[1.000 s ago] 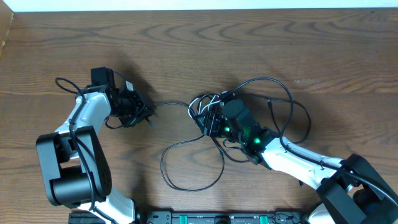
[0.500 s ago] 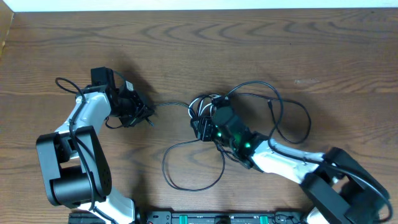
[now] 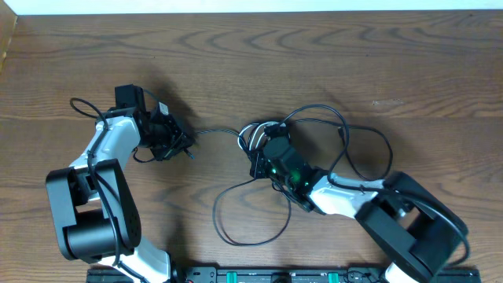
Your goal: Untangle cables
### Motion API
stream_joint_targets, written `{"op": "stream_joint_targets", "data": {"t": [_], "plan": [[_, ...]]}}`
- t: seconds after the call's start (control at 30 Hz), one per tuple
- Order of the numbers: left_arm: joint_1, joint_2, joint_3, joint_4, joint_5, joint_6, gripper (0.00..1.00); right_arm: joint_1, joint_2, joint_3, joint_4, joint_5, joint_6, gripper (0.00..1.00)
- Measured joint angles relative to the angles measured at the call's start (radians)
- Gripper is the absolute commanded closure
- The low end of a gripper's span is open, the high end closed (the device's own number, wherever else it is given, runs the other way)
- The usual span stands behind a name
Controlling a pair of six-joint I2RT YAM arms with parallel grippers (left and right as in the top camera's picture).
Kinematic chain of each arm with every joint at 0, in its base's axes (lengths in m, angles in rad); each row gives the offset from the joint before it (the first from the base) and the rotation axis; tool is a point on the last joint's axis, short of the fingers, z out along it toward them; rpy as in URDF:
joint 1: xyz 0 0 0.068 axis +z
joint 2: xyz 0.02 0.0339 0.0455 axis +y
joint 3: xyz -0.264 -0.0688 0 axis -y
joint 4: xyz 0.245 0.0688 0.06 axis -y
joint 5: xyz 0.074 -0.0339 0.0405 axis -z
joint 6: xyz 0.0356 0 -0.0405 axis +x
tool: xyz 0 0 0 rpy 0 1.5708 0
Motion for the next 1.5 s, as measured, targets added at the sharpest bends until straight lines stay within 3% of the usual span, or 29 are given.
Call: {"op": "stream_joint_targets", "data": {"t": [0.67,0.73,0.87,1.0,1.17,1.33,1.5], "plan": [[0.0,0.0,0.0,0.0,0.0,0.0,0.91,0.0,-0.656,0.0,-0.064,-0.024,-0.224,0.99],[0.0,0.0,0.0,0.0,0.0,0.0,0.84,0.0,-0.712,0.0,-0.093,-0.024,-0.255,0.99],[0.0,0.0,0.0,-0.002,-0.002,-0.002,0.35,0.0,-0.801,0.0,-0.144,-0.016,-0.313,0.99],[0.0,0.0,0.0,-0.004,-0.002,-0.006,0.16,0.0,-0.86,0.0,-0.204,0.005,-0.376,0.99],[0.0,0.0,0.0,-0.005,-0.003,-0.01,0.09,0.0,-0.883,0.0,-0.291,0.066,-0.433,0.99],[0.0,0.0,0.0,-0.003,0.016,0.026,0.09,0.0,-0.88,0.0,-0.34,0.092,-0.451,0.99],[0.0,0.0,0.0,0.013,0.252,0.243,0.09,0.0,-0.851,0.0,-0.369,0.101,-0.455,0.99]]}}
